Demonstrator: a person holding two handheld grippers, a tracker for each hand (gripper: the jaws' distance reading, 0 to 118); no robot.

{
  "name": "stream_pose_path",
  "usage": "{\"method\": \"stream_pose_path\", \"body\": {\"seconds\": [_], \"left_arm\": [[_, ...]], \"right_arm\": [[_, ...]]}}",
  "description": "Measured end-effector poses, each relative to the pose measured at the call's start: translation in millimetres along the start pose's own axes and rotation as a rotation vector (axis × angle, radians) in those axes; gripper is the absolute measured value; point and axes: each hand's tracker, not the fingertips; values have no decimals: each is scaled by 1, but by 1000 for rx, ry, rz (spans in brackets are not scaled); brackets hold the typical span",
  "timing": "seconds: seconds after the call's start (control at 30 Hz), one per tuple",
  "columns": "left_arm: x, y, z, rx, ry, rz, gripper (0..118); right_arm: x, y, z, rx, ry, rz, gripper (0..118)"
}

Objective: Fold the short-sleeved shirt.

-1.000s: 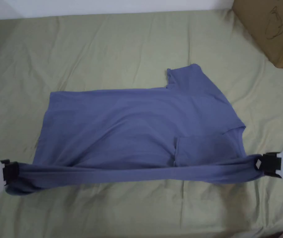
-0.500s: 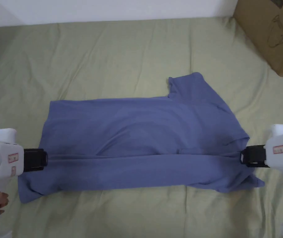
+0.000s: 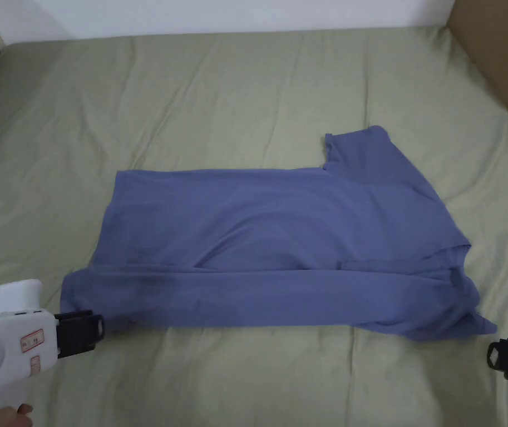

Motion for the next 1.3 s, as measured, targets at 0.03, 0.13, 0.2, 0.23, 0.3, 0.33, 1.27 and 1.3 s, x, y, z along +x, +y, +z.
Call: {"method": "stream_pose_path", "body": {"seconds": [0.03,0.13,0.2,0.23,0.3,0.33,1.27,1.3], "left_arm": [[-1,2,-10,-2,-4,-3,101],[0,4,-40,-88,31,1,64],[-1,3,-47,-82,39,-9,62],[0,6,-38,-81,41,-9,48],[4,8,-24,-38,15,-56,7],[1,12,-23,-51,-3,-41,7],[7,-22,43,-60,19,-123,7],[7,-29,43,-80,22,-133,7]], "right_arm": [[1,-2,0,-6,5,-12,0],[1,-9,1,-7,1,-24,0],[0,-12,2,-4,-8,-31,0],[0,-14,3,0,-9,-35,6],[0,-12,4,11,-5,-28,44],[0,-10,3,17,2,-20,76],[14,-4,23,-34,-17,106,5],[15,-12,24,-64,-14,105,5]]}}
